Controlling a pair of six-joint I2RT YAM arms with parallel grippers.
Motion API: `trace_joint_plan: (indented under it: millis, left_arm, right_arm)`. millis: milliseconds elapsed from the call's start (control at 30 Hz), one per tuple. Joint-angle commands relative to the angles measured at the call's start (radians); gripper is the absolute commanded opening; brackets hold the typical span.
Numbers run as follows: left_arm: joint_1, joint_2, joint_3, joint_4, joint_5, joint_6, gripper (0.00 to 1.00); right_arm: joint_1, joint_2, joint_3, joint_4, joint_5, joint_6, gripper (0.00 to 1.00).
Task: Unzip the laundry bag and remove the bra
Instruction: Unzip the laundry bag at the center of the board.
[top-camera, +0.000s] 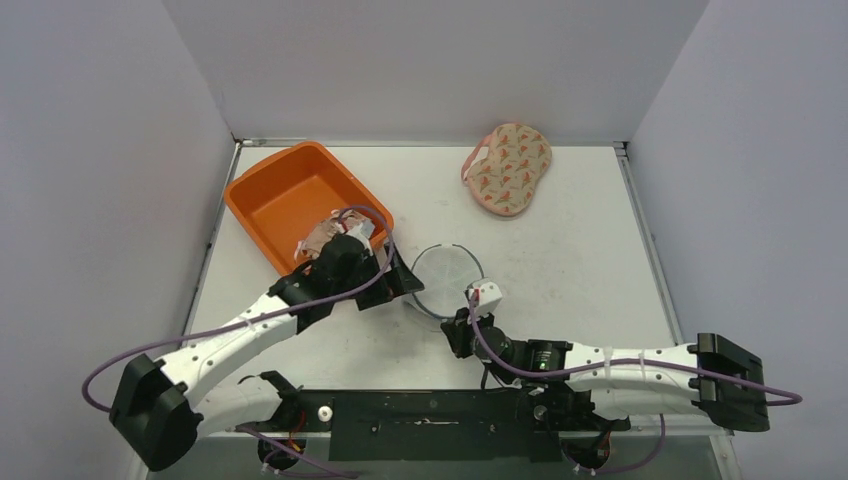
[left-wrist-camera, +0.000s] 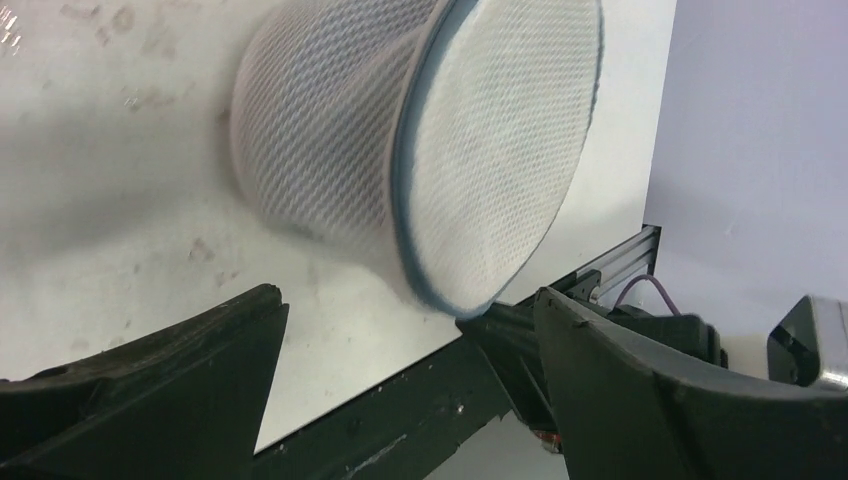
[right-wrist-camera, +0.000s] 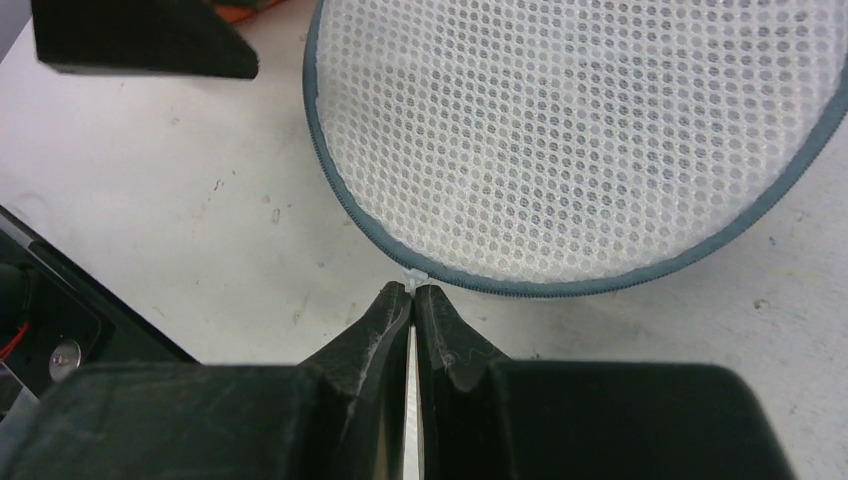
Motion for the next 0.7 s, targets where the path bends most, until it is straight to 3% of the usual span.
trace_joint_plan:
  millis: [0, 167, 467, 567, 667]
  left_arm:
    - [-0.004, -0.169, -0.122, -0.096, -0.072, -0.143, 0.93]
    - [-0.033, -0.271, -0.227, 0.007, -0.067, -0.284, 0.93]
    - [-0.117, -0.143, -0.128, 0.103, -0.133, -0.317, 0.91]
    - [-0.118, -0.099, -0.116, 0.114, -0.147, -0.311, 0.86]
    - [-0.114, -0.059, -0.121, 0.138, -0.149, -0.308, 0.73]
  right_arm:
    - [-0.004, 0.057, 0.071, 0.125, -0.039, -0.053, 0.05]
    - [-0.015, 0.126, 0.101, 0.176, -0.082, -0.073, 0.05]
    - [-0.015, 0.203, 0.15, 0.197, -0.137, -0.094, 0.05]
    - [-0.014, 0.199, 0.151, 0.188, -0.136, -0.094, 0.05]
    - [-0.014, 0.186, 0.146, 0.173, -0.132, -0.09, 0.05]
